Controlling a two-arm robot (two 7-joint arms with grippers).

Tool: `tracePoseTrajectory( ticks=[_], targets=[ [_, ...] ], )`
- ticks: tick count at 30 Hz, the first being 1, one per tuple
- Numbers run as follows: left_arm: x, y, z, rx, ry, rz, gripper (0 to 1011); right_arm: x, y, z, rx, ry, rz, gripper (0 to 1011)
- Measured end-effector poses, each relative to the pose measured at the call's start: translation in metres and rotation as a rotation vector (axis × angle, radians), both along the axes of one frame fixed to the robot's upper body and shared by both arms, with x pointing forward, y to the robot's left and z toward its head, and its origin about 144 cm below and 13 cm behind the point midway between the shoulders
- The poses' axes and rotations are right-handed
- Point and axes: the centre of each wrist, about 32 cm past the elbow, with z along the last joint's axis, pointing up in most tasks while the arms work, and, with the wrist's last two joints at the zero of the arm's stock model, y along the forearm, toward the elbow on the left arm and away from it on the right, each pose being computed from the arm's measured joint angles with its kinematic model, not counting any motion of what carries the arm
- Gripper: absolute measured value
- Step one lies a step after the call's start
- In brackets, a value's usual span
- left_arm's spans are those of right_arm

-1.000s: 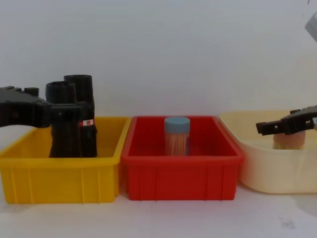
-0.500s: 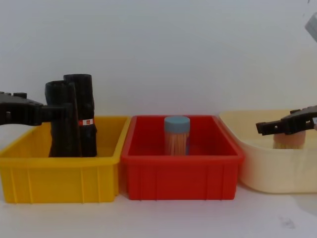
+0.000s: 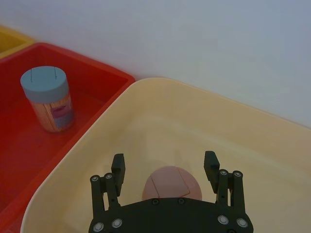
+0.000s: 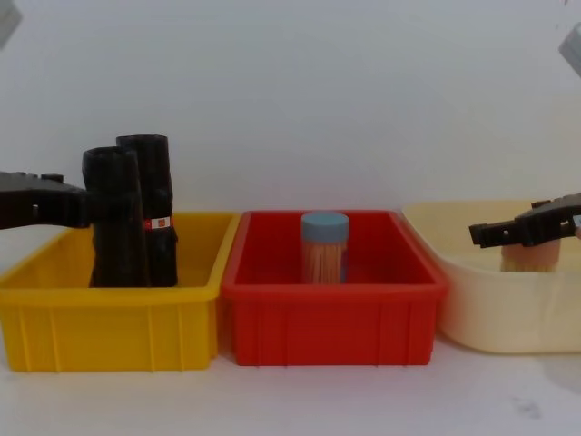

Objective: Pick up the garbage bag with the one hand and transfer it to the other hand.

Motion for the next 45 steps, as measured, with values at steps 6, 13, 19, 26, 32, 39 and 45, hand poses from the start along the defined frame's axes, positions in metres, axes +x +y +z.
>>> tracePoseTrajectory(
  ticks=[6,13,19,26,32,39,45],
  targets=[
    [0.018,0.001,-0.001,0.005,0.009,-0.015,1001,0.0,0.0,0.0,0.0,0.0,0.0,1001],
    [0.034,0.0,-0.003,0.007,0.027,-0.036,1001,0.0,0.0,0.0,0.0,0.0,0.0,1001],
    [0.043,0.0,-0.004,0.009,0.037,-0.048,888,0.0,0.0,0.0,0.0,0.0,0.0,1001],
    [0.049,-0.001,-0.004,0.009,0.043,-0.056,696,0.0,0.0,0.0,0.0,0.0,0.0,1000],
    [0.052,-0.001,-0.005,0.01,0.047,-0.06,545,0.0,0.0,0.0,0.0,0.0,0.0,1001],
    [0.052,-0.001,-0.004,0.008,0.046,-0.062,486,0.0,0.0,0.0,0.0,0.0,0.0,1001],
    [0.051,-0.003,0.002,0.0,0.023,-0.071,446,0.0,0.0,0.0,0.0,0.0,0.0,1001]
  ],
)
